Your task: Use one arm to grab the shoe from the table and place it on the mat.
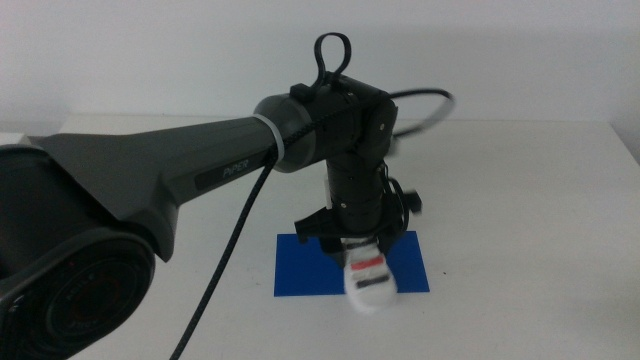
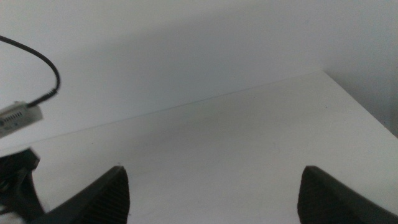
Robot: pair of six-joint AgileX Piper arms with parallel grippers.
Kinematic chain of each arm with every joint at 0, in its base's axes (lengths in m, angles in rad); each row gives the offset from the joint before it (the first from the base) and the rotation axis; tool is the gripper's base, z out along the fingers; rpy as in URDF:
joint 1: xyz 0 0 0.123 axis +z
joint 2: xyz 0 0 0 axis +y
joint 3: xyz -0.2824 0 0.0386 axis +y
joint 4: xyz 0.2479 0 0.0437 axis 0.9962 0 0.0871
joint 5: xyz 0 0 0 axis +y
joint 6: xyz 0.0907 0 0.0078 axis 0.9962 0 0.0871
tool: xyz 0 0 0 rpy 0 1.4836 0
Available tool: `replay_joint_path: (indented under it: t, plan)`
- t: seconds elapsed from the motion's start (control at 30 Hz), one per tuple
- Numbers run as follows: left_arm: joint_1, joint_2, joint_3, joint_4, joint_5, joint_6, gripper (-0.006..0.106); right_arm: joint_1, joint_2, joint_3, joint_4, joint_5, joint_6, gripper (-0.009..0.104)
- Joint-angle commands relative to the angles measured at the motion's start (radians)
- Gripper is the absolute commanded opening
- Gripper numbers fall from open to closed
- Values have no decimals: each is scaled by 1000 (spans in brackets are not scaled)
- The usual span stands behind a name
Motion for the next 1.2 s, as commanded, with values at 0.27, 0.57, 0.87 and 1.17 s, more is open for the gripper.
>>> replay_joint_path:
  t: [0.27,0.57,0.87,1.17]
  plan:
    - [-12,-8,-10,13,83,1127,-2,2,-5,2,-7,-9,-4,79]
    - [-13,-8,-10,11,83,1936,-2,2,-5,2,-7,-9,-4,79]
    - [-13,-4,-10,11,-21,1939,-2,2,-5,2,-7,-9,-4,79]
    - [-13,36,-10,65,-26,1934,-2,2,-5,2,-7,-9,-4,79]
